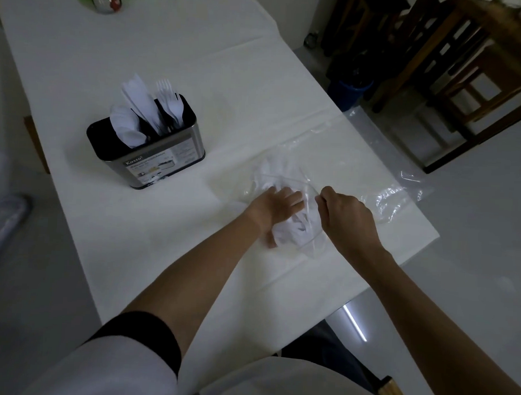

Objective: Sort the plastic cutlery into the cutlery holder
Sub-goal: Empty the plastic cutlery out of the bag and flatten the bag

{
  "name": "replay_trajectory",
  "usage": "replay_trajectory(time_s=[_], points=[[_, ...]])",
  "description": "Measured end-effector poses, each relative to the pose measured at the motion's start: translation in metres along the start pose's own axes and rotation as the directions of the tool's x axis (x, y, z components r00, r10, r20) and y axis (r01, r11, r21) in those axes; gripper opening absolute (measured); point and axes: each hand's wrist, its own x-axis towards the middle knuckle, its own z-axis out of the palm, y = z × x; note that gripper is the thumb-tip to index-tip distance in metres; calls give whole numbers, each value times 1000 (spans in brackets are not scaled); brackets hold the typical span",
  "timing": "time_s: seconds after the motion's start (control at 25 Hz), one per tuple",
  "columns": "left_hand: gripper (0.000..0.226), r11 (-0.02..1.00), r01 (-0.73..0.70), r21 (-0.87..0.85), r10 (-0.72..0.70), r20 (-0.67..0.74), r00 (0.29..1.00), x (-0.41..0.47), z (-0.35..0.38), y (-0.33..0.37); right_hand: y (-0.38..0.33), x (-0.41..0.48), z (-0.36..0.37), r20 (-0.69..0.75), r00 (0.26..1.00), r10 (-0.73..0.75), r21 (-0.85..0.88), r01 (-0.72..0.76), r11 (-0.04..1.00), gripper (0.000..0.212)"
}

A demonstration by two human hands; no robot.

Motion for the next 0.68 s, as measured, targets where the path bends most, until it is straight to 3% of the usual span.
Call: replay_trajectory(time_s=[0.16, 0.52, 0.68], points=[[104, 997, 21, -79, -17, 53, 998, 2, 4, -2, 3, 1, 4, 11, 1000, -5, 16, 4, 1000, 26], [85, 984, 59, -171, -63, -20, 998, -16, 13, 2, -3, 0, 7, -20, 999, -42, 13, 43, 999, 23], [57, 986, 77, -151, -88, -68, 994, -36, 15, 15, -6, -2, 14, 57, 998, -32, -12, 33, 999, 24]])
